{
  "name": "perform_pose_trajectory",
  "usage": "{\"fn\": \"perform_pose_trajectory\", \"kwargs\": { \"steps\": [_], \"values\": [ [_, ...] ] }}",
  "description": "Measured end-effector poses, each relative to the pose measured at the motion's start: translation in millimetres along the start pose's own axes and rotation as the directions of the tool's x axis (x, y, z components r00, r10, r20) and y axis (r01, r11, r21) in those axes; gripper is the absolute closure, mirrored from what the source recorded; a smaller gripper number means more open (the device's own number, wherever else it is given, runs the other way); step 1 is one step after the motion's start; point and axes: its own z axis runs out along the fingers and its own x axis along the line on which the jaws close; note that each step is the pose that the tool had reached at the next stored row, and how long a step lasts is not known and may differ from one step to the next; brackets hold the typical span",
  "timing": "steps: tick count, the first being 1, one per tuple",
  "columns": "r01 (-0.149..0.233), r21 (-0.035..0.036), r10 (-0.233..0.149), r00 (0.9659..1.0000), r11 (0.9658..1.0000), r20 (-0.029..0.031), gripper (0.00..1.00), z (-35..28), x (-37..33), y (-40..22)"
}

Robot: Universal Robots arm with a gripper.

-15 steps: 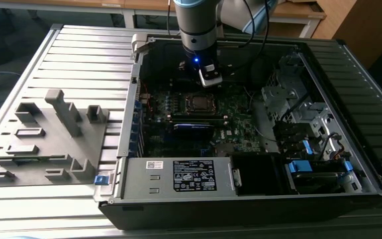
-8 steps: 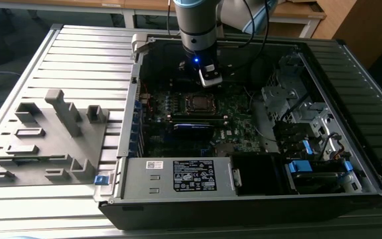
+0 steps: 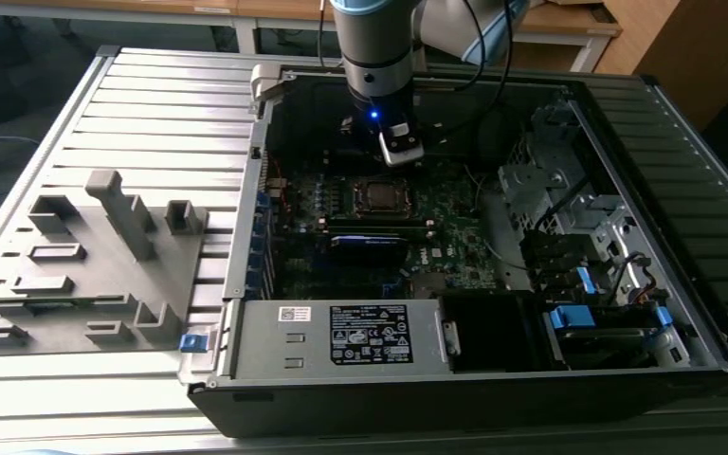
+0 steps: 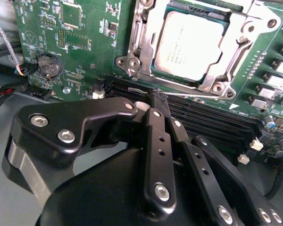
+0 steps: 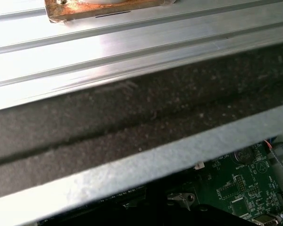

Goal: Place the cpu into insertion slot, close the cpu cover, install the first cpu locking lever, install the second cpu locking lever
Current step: 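Install the first cpu locking lever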

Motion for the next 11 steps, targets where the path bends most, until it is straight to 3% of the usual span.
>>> {"fn": "perform_pose_trajectory", "kwargs": {
  "steps": [11],
  "values": [
    [0.001, 0.0038, -0.001, 1.0, 1.0, 0.0012, 0.89, 0.7, 0.1, -0.2]
  ]
}}
